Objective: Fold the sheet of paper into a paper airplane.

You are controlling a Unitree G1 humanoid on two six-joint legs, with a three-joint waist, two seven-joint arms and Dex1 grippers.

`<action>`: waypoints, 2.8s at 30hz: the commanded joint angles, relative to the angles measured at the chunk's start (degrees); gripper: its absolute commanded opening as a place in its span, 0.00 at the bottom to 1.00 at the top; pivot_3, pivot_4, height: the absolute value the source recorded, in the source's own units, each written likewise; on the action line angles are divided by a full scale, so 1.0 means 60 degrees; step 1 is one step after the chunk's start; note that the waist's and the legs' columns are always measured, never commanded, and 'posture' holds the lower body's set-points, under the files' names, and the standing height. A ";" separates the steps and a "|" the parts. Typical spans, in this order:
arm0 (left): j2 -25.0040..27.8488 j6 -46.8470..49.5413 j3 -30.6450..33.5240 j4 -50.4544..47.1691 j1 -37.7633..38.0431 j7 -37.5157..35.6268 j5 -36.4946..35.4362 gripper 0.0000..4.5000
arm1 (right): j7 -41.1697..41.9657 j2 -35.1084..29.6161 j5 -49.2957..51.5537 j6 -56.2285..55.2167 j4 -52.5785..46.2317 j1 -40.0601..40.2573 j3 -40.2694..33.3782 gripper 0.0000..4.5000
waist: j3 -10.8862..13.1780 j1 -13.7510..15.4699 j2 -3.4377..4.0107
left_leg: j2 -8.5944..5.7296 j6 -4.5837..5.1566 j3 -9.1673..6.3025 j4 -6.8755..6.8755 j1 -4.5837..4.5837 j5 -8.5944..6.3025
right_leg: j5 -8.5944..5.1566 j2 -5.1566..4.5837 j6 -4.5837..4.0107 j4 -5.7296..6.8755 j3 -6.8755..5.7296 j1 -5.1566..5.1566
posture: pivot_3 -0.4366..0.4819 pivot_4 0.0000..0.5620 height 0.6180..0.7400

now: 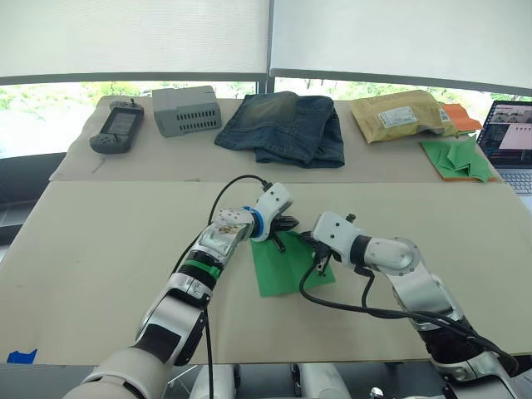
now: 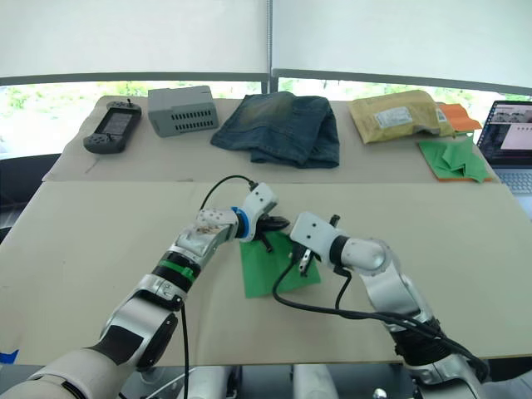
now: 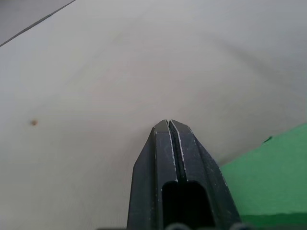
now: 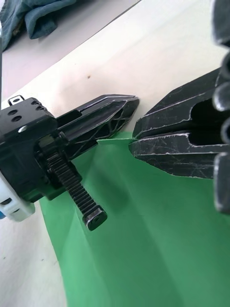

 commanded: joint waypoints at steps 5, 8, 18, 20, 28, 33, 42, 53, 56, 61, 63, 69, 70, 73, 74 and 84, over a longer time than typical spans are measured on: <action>-0.0042 0.0423 0.0843 -0.0334 -0.0075 -0.0006 -0.0619 0.00 | -0.0107 -0.0323 -0.0791 -0.0930 0.0188 0.0231 0.0656 0.01 | 0.0001 0.0045 -0.0001 | 0.0000 0.0000 0.0005 0.0000 -0.0004 0.0000 | 0.0000 0.0000 0.0000 -0.0001 0.0000 -0.0005 | 0.48 0.27 0.91; 0.0107 0.0944 0.1143 -0.0886 -0.0081 -0.0156 -0.0962 0.00 | -0.0115 -0.0363 -0.1001 -0.1083 0.0289 0.0321 0.0820 0.01 | 0.0001 0.0031 -0.0001 | 0.0002 0.0000 0.0005 0.0000 -0.0007 0.0000 | 0.0000 0.0002 0.0000 0.0003 0.0000 -0.0013 | 0.48 0.27 0.91; 0.1073 0.2847 0.0379 -0.4051 0.1191 -0.0941 -0.1353 0.00 | -0.0132 -0.0273 -0.1257 -0.1262 0.0625 0.0430 0.0965 0.01 | 0.0000 0.0026 0.0000 | 0.0003 -0.0001 -0.0002 0.0002 0.0003 0.0000 | 0.0005 0.0001 -0.0009 0.0009 0.0003 -0.0004 | 0.48 0.27 0.91; 0.1047 0.2950 0.0283 -0.4201 0.1304 -0.0869 -0.1317 0.00 | -0.0134 -0.0254 -0.1274 -0.1272 0.0645 0.0415 0.0974 0.01 | 0.0000 0.0035 0.0000 | 0.0004 -0.0001 -0.0002 0.0005 0.0003 0.0000 | 0.0004 0.0001 -0.0008 0.0009 0.0003 -0.0003 | 0.48 0.27 0.91; 0.1127 0.2593 -0.1037 -0.3624 0.1491 -0.0371 -0.0170 0.00 | -0.0074 -0.0223 -0.1299 -0.1256 0.0604 0.0417 0.0982 0.01 | -0.0001 0.0028 0.0000 | 0.0004 0.0000 0.0002 0.0004 0.0013 0.0001 | 0.0003 0.0003 -0.0006 0.0010 0.0004 0.0004 | 0.48 0.27 0.91; 0.1357 0.2134 -0.1588 -0.3257 0.1615 -0.0218 0.0402 0.00 | -0.0019 -0.0207 -0.1120 -0.1112 0.0321 0.0416 0.0795 0.01 | -0.0010 0.0067 0.0001 | 0.0005 0.0000 0.0003 0.0003 0.0038 0.0000 | -0.0002 0.0003 0.0000 0.0007 0.0003 0.0032 | 0.48 0.27 0.91; 0.1256 0.1936 -0.1625 -0.3015 0.1621 -0.0202 0.0462 0.00 | 0.0641 -0.0480 -0.0309 -0.0141 -0.1005 0.0597 0.0191 0.48 | -0.0013 0.0127 0.0002 | 0.0004 0.0000 0.0003 0.0006 0.0036 0.0001 | -0.0006 0.0003 0.0008 0.0007 0.0004 0.0032 | 0.48 0.27 0.91; 0.1113 0.1901 -0.1377 -0.2975 0.1619 -0.0140 0.0278 0.00 | -0.0513 0.0290 0.1186 0.2169 -0.1211 0.0571 -0.1349 0.24 | -0.0019 0.0142 0.0003 | 0.0007 0.0001 -0.0002 0.0009 0.0037 0.0001 | -0.0007 0.0003 0.0009 0.0006 0.0004 0.0033 | 0.48 0.27 0.91; 0.1119 0.1724 -0.1405 -0.2985 0.1622 -0.0172 0.0363 0.00 | -0.1005 0.0738 0.1189 0.2291 -0.0853 0.0601 -0.1131 0.01 | -0.0020 0.0141 0.0004 | 0.0007 0.0001 0.0003 0.0008 0.0035 0.0001 | -0.0006 0.0003 0.0008 0.0005 0.0004 0.0032 | 0.48 0.27 0.91; 0.1106 0.1602 -0.1479 -0.2884 0.1619 -0.0242 0.0395 0.00 | -0.1817 0.1440 0.1087 0.2363 -0.0087 0.0683 -0.0986 0.01 | -0.0021 0.0139 0.0005 | 0.0006 0.0001 0.0002 0.0008 0.0033 0.0001 | -0.0006 0.0003 0.0007 0.0007 0.0005 0.0029 | 0.48 0.27 0.91; 0.0995 0.1654 -0.1442 -0.2822 0.1603 -0.0162 0.0361 0.00 | -0.1832 0.1531 0.1169 0.2362 0.0002 0.0769 -0.0907 0.01 | -0.0021 0.0140 0.0005 | 0.0006 0.0001 -0.0001 0.0008 0.0032 0.0001 | -0.0004 0.0003 0.0005 0.0006 0.0006 0.0028 | 0.48 0.27 0.91; 0.0814 0.1744 -0.1439 -0.2795 0.1596 -0.0104 0.0340 0.00 | -0.2036 0.1410 0.1256 0.2674 -0.0096 0.1506 -0.1006 0.01 | -0.0056 0.0176 0.0014 | 0.0003 0.0001 0.0000 0.0009 0.0035 0.0001 | -0.0007 0.0001 0.0010 0.0004 0.0004 0.0038 | 0.48 0.27 0.91; 0.0819 0.1734 -0.1450 -0.2779 0.1588 -0.0121 0.0350 0.00 | -0.2058 0.1361 0.1310 0.2758 -0.0213 0.1680 -0.1110 0.01 | -0.0074 0.0174 0.0014 | 0.0002 0.0001 -0.0001 0.0007 0.0034 0.0001 | -0.0008 0.0001 0.0011 0.0000 0.0003 0.0039 | 0.48 0.27 0.91; 0.0831 0.1718 -0.1461 -0.2747 0.1571 -0.0167 0.0359 0.00 | -0.2095 0.1260 0.1466 0.2919 -0.0521 0.2079 -0.1369 0.01 | -0.0121 0.0168 0.0008 | 0.0003 0.0001 0.0000 0.0007 0.0035 0.0000 | -0.0010 0.0001 0.0014 -0.0005 0.0003 0.0042 | 0.48 0.27 0.91; 0.0833 0.1714 -0.1461 -0.2735 0.1564 -0.0183 0.0356 0.00 | -0.2102 0.1262 0.1579 0.2997 -0.0612 0.2183 -0.1477 0.01 | -0.0142 0.0156 0.0006 | 0.0003 0.0001 0.0000 0.0007 0.0036 0.0000 | -0.0010 0.0001 0.0014 -0.0004 0.0003 0.0042 | 0.48 0.27 0.91; 0.0785 0.1651 -0.1460 -0.2641 0.1474 -0.0310 0.0326 0.00 | -0.2007 0.1097 0.2740 0.2438 -0.1609 0.2851 -0.2799 0.01 | -0.0231 0.0161 -0.0011 | 0.0006 0.0002 0.0001 0.0003 0.0038 -0.0001 | -0.0018 0.0003 0.0020 -0.0012 0.0002 0.0046 | 0.48 0.27 0.91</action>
